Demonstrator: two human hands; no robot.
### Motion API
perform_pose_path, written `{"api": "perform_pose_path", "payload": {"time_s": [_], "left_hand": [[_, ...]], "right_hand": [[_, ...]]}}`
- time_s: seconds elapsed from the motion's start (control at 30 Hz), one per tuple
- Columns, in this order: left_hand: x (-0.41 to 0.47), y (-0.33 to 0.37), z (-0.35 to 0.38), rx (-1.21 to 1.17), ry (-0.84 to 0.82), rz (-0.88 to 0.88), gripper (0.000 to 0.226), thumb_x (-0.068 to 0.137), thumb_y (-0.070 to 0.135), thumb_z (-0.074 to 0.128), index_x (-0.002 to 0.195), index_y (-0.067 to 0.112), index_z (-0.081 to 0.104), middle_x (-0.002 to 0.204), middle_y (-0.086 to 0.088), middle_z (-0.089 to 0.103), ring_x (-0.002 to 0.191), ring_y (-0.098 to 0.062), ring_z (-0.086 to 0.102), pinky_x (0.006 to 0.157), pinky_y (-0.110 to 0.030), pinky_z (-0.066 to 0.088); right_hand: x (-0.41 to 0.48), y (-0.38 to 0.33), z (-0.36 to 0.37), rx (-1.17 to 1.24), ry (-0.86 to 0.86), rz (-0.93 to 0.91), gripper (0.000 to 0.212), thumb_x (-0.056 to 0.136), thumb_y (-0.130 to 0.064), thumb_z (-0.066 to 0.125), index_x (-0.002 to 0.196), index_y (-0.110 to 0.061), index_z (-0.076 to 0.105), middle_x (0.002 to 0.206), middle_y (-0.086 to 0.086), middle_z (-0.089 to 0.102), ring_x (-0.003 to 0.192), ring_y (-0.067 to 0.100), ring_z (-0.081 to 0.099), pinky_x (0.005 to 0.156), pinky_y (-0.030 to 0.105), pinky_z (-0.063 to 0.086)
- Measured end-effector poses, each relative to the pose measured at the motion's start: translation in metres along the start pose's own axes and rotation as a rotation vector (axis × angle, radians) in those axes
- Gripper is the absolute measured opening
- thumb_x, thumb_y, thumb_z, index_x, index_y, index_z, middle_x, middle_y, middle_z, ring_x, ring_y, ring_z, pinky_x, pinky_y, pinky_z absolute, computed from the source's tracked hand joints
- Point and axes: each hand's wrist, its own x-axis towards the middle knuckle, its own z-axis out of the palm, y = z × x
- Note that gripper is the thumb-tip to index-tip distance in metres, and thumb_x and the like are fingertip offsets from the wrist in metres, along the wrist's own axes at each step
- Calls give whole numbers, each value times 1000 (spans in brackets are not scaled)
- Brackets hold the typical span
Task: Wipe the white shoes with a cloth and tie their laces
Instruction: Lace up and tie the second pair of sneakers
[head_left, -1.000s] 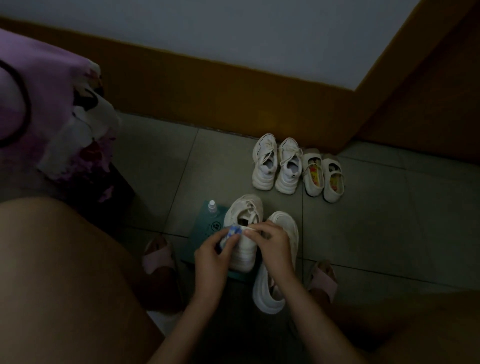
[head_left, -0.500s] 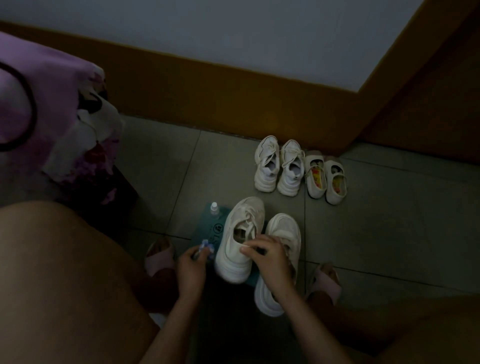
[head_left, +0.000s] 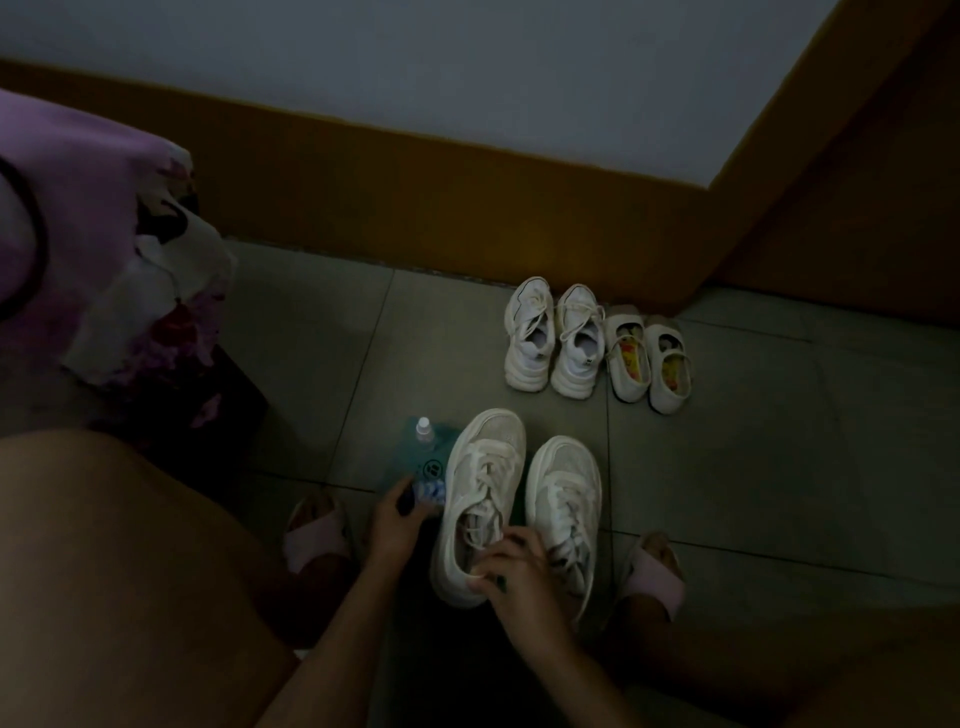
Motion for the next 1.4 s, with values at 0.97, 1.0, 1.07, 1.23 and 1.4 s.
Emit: {"api": "perform_pose_path", "payload": {"time_s": [0.97,1.0,1.07,1.23,1.4], "left_hand": [[-21,27,6,-17,-153,249,16,87,4,61,101,8,68,95,-1,69,88,-5,64,81,-15,50],[-21,28,6,-14,-151,264,16,87,3,61,101,7,68,95,0,68,84,2,64,79,-10,49],[-21,31,7,2,-177,306,17,86,0,61,99,9,68,95,-1,68,79,10,62,75,-6,47],[-27,40,13,194,-320,432,30,81,1,66,102,23,67,100,12,61,87,1,57,74,-5,43],[-23,45,19,330,-345,510,19,79,9,72,92,22,67,99,7,52,86,2,52,71,1,37]], "right_hand": [[35,-37,10,33,415,481,6,79,-26,71,81,-21,72,139,-2,46,133,22,28,108,37,29],[36,-40,6,160,445,488,3,78,-23,72,77,-22,70,135,-2,47,130,20,30,104,33,32],[41,-41,-3,405,418,559,4,80,-22,69,78,-21,65,127,-3,44,122,15,36,94,25,34],[54,-42,-32,789,270,690,19,83,-36,61,75,-20,69,88,3,71,88,21,67,87,40,52],[69,-54,-79,875,176,581,22,90,-27,56,72,-16,61,78,-2,64,84,15,60,72,24,45]]}}
